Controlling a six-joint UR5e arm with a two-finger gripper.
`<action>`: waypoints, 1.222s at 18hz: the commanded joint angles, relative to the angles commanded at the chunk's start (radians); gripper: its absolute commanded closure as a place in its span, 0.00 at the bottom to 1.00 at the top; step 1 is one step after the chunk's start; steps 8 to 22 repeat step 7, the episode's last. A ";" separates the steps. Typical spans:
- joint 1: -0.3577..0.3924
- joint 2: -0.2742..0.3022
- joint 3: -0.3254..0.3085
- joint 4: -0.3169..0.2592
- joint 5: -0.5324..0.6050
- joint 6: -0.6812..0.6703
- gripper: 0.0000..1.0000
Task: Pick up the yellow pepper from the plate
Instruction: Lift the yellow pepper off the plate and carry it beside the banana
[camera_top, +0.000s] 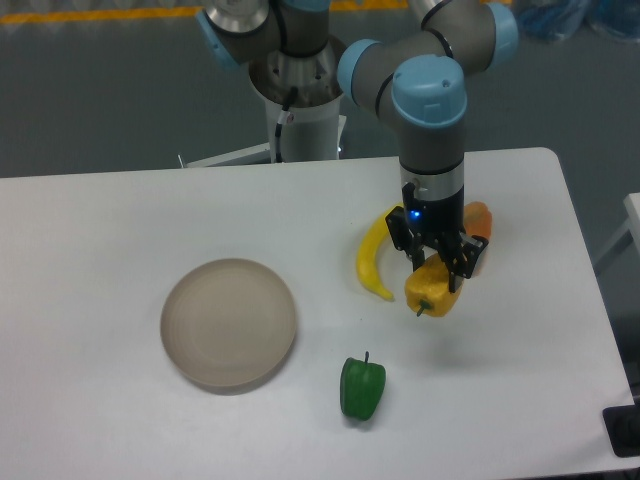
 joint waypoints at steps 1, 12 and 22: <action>-0.002 -0.002 0.003 0.000 -0.002 0.002 0.70; 0.000 -0.003 0.011 0.000 -0.002 -0.003 0.70; 0.000 -0.003 0.011 0.000 -0.002 -0.003 0.70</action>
